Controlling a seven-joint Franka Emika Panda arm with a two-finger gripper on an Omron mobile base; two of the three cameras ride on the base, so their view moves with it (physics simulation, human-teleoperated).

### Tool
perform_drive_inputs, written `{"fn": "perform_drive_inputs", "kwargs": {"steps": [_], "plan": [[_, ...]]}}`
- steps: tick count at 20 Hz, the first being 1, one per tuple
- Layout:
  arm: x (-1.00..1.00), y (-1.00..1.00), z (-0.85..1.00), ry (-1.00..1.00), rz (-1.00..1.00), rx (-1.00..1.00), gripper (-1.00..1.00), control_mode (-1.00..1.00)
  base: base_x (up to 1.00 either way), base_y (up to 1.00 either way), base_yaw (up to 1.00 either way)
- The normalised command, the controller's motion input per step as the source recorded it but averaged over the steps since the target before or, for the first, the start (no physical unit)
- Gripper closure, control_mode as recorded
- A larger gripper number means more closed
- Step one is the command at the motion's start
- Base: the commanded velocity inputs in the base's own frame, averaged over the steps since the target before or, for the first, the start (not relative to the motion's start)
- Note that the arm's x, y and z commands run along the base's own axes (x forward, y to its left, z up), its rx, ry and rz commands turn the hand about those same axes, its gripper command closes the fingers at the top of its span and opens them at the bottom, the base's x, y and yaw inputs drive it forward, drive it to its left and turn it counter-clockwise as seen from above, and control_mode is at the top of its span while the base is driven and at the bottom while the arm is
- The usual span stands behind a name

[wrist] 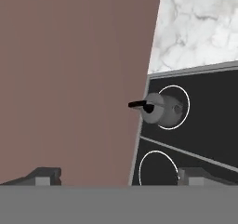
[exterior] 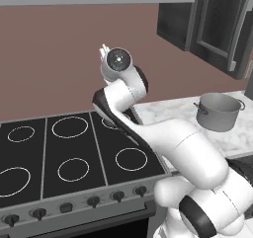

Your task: Pick the kettle from the cabinet and place it on a stove burner. Then pick the pot from the counter and place it on another stove burner. Finally, turn both burners on.

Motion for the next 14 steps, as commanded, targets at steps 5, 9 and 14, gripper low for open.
{"fn": "perform_drive_inputs", "kwargs": {"steps": [5, 9, 14], "plan": [[-0.37, -0.26, 0.14, 0.0, 0.0, 0.2, -1.0, -1.0, 0.0, 0.0, 0.0], [-0.47, -0.21, 0.06, 0.0, 0.0, 0.18, -1.0, -1.0, 0.0, 0.0, 0.0], [-0.49, -0.21, 0.07, 0.0, 0.0, 0.16, -1.0, -1.0, 0.0, 0.0, 0.0]]}}
